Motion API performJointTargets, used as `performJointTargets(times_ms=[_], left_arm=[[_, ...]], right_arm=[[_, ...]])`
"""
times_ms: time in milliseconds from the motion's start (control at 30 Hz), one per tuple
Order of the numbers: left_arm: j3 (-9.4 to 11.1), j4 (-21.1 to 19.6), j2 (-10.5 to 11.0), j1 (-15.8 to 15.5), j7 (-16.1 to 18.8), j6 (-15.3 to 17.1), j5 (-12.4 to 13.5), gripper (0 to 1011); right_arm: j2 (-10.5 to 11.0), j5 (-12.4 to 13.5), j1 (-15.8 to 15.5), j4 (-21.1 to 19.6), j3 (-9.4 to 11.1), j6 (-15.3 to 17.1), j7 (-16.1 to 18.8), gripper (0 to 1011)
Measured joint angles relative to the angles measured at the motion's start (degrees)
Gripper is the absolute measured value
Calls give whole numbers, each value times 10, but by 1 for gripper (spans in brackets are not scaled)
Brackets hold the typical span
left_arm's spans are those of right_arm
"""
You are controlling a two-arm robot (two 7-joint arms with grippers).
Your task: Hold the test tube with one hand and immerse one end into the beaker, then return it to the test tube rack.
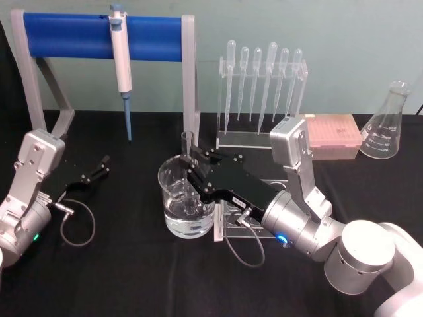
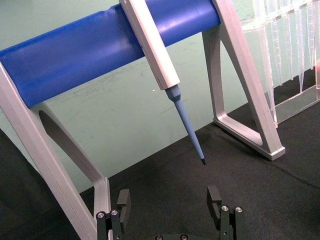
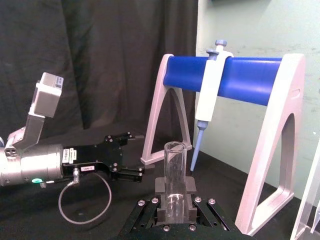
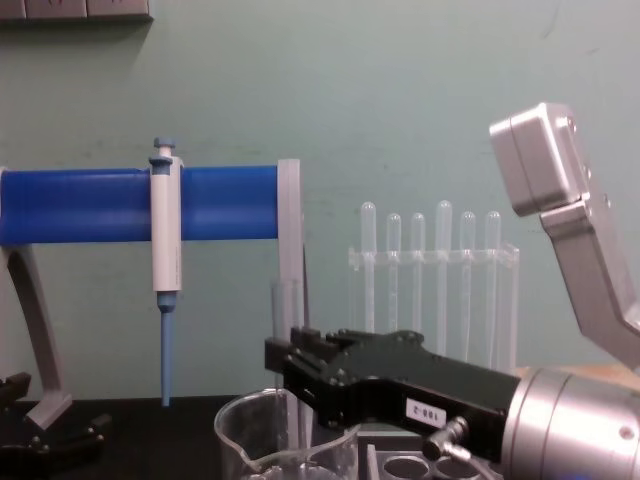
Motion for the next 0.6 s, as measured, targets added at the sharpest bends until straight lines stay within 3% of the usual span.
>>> performJointTargets(times_ms=[167,600], left_arm=[[0,0,0,0,0,0,0,1000],[0,0,0,0,0,0,0,1000]], right_arm=[[4,-4,-1,-30,4,9,0,222],[38,9,-2,-177,38,70,-15,222]])
